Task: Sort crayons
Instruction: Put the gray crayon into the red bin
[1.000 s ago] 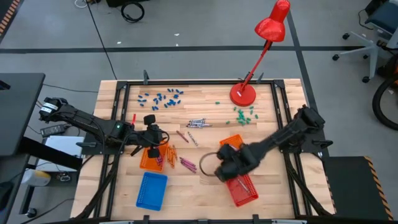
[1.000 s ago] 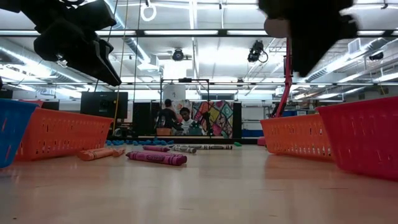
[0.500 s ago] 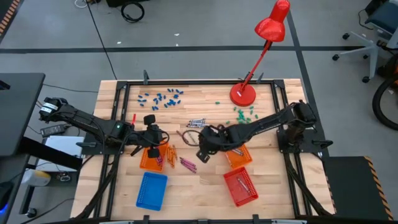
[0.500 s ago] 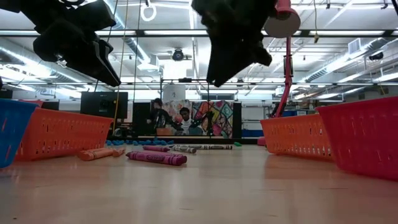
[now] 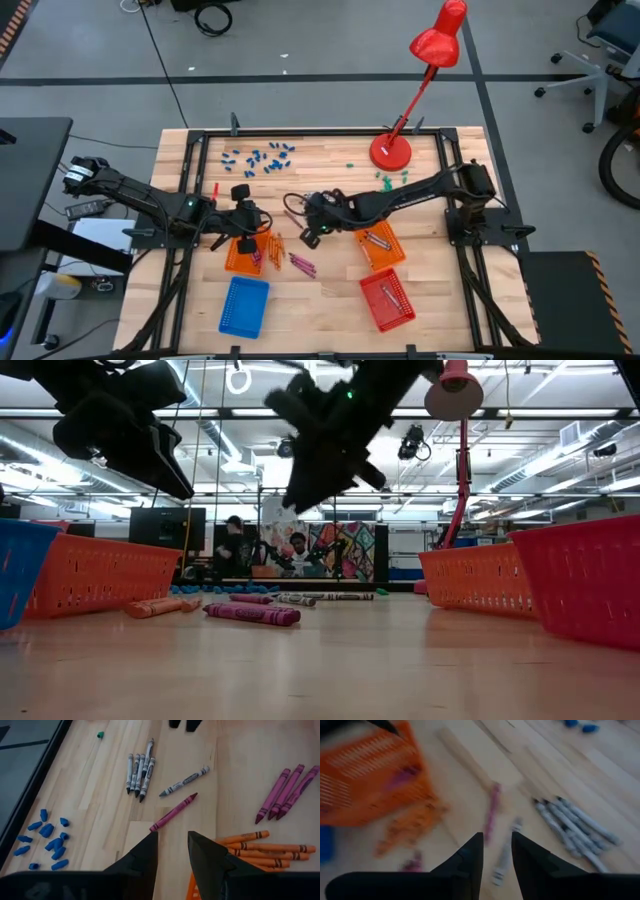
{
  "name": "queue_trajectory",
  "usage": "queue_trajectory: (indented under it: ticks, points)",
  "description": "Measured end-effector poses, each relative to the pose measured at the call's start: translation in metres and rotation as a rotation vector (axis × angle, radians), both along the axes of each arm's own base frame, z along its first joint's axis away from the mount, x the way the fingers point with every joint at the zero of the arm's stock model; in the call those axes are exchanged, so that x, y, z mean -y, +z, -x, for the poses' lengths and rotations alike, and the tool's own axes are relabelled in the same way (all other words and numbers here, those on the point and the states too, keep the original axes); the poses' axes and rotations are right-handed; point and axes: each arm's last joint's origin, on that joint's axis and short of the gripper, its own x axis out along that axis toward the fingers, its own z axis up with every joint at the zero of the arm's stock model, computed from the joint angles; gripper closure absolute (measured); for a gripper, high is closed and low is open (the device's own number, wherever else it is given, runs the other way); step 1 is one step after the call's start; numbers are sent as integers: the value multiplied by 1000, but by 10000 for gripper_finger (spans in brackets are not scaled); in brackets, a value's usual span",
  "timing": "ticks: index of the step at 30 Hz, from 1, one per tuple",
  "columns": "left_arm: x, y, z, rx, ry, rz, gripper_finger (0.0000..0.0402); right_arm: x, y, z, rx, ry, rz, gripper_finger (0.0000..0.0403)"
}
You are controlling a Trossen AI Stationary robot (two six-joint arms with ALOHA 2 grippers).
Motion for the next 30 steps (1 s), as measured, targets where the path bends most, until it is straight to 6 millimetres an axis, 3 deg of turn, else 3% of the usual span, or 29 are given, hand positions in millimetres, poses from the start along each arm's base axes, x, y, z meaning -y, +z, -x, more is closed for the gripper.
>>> queue_trajectory:
  ticks: [12,30]
  points:
    - [0,-2,-1,-10,4,4,285,20,-51,-22,-43,27,-27,298]
    - [0,-2,-1,-9,8,8,285,32,-63,-20,-115,6,-9,298]
